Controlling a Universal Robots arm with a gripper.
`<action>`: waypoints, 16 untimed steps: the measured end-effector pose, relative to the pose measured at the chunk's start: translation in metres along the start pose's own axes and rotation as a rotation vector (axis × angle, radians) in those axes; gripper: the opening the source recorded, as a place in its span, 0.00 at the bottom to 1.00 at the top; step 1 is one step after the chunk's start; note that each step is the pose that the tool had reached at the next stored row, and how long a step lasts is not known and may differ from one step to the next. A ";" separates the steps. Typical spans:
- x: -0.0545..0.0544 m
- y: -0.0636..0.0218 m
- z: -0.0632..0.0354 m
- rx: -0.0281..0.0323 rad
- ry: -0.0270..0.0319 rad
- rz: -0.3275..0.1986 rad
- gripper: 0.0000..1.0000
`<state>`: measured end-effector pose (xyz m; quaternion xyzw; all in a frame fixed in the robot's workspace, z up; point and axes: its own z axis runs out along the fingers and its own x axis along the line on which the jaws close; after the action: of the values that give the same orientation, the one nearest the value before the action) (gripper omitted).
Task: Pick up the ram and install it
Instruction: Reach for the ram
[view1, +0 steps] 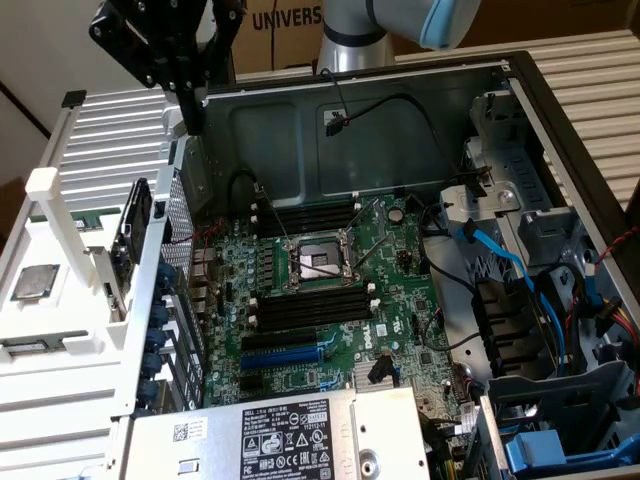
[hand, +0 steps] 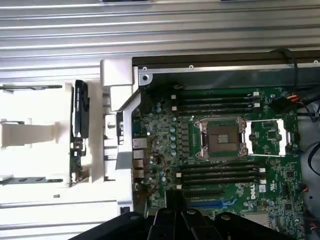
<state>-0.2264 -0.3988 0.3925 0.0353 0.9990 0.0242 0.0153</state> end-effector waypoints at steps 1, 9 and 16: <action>0.018 -0.0012 -0.0006 0.0000 -0.0002 0.000 0.10; 0.068 -0.0047 -0.0020 0.0000 -0.0004 0.000 0.10; 0.099 -0.0070 -0.0020 0.0000 -0.0004 0.000 0.10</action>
<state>-0.3259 -0.3988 0.3913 0.0352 0.9990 0.0242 0.0154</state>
